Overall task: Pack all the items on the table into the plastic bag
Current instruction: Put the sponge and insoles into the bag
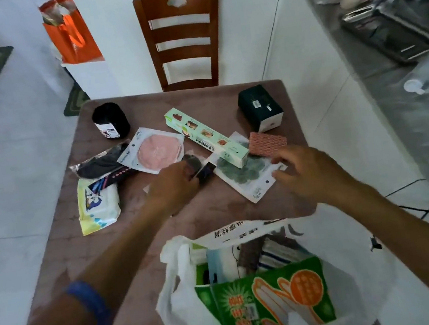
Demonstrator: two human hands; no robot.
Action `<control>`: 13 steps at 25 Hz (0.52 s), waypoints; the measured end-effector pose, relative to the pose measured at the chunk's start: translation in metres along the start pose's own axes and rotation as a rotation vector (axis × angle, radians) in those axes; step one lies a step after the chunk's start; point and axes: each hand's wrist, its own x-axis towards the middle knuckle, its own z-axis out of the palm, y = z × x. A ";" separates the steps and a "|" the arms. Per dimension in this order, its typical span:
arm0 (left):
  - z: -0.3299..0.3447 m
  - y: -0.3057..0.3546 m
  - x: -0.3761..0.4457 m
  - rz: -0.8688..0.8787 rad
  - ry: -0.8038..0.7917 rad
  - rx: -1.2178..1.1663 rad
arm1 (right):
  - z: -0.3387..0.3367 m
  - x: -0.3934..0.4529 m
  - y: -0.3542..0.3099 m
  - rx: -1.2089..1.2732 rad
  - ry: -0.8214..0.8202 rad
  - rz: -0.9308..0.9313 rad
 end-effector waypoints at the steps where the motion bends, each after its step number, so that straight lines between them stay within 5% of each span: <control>1: 0.021 -0.030 0.024 -0.060 -0.063 0.143 | 0.009 0.022 0.017 -0.021 -0.058 0.016; 5: 0.077 -0.116 0.078 -0.140 -0.201 0.416 | 0.056 0.094 0.087 0.005 -0.222 0.052; 13: 0.077 -0.140 0.112 -0.179 -0.270 0.414 | 0.094 0.188 0.137 -0.043 -0.255 0.116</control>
